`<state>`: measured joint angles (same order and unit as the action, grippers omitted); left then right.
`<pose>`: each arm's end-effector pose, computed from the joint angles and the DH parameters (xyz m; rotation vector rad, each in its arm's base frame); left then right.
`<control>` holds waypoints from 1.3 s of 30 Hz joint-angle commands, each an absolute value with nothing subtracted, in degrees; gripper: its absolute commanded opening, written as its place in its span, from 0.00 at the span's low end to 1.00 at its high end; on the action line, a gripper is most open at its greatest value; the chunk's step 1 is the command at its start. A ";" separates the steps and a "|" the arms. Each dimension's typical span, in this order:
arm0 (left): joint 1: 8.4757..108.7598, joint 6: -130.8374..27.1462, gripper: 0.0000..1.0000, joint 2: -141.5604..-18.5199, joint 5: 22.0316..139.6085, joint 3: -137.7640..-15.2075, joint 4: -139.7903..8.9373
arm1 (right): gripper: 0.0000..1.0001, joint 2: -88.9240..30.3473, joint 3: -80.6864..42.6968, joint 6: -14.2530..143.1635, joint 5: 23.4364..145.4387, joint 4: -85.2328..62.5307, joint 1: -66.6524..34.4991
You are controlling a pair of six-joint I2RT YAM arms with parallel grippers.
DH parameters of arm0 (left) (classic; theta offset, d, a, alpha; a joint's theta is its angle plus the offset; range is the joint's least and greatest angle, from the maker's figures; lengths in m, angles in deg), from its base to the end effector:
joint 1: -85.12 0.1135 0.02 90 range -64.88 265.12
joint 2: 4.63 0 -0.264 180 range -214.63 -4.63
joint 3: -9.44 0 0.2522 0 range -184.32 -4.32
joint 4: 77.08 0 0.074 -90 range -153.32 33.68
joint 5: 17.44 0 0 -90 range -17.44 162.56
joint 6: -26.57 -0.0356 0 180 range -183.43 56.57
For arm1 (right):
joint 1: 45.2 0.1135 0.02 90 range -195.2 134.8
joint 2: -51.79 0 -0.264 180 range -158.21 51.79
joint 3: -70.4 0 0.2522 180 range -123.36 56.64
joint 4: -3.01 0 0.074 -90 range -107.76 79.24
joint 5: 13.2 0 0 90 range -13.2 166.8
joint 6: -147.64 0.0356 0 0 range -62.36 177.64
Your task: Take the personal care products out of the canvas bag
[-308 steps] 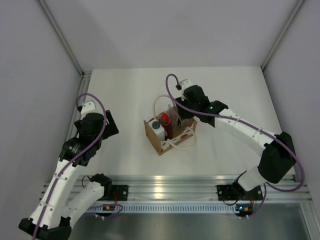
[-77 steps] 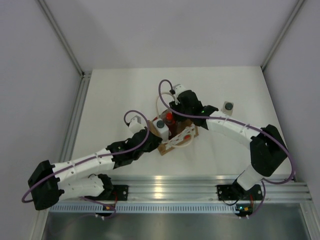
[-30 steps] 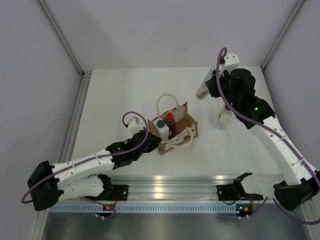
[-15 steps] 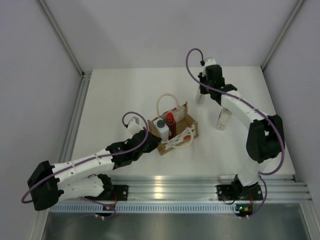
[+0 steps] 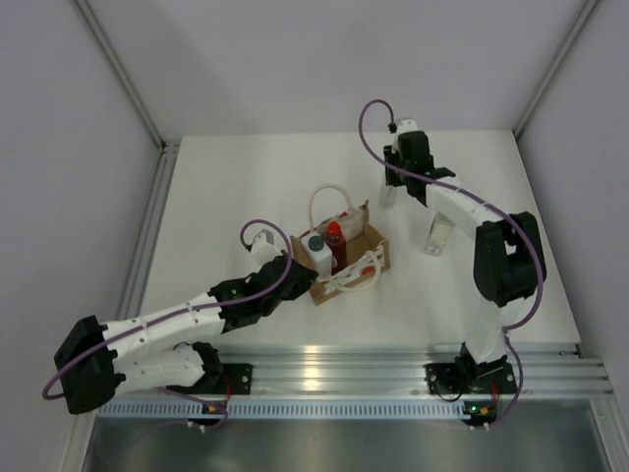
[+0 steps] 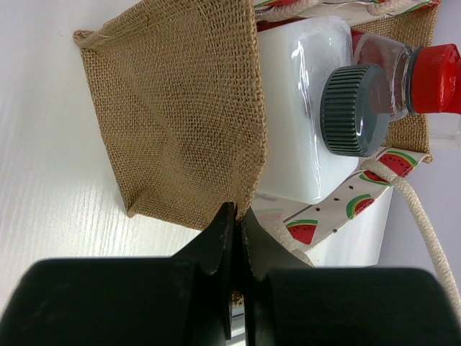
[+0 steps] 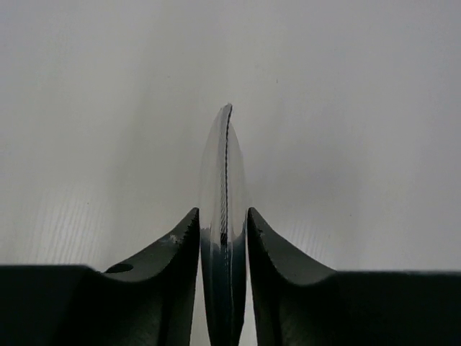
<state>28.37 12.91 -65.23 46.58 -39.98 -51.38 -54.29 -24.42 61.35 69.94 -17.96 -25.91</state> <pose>0.1351 -0.1776 0.2310 -0.6382 2.1722 -0.8249 0.4101 0.1390 0.2596 -0.2189 2.1195 0.1092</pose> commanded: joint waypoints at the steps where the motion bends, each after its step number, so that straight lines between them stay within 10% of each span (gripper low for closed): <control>1: 28.52 12.42 0.00 -64.49 45.14 -38.95 -51.28 | 0.31 -53.06 -25.71 61.95 71.08 -10.66 -26.75; 8: 28.52 12.25 0.00 -63.87 44.87 -38.51 -51.19 | 0.61 -51.66 -27.73 60.72 72.57 -15.49 -27.19; 17: 28.60 11.55 0.00 -64.66 44.78 -39.03 -51.02 | 0.69 -43.49 -31.42 62.21 73.37 -22.96 -27.54; 39: 28.52 8.29 0.00 -69.23 43.73 -42.64 -51.11 | 0.56 -27.66 -18.42 65.20 78.38 -37.74 -2.41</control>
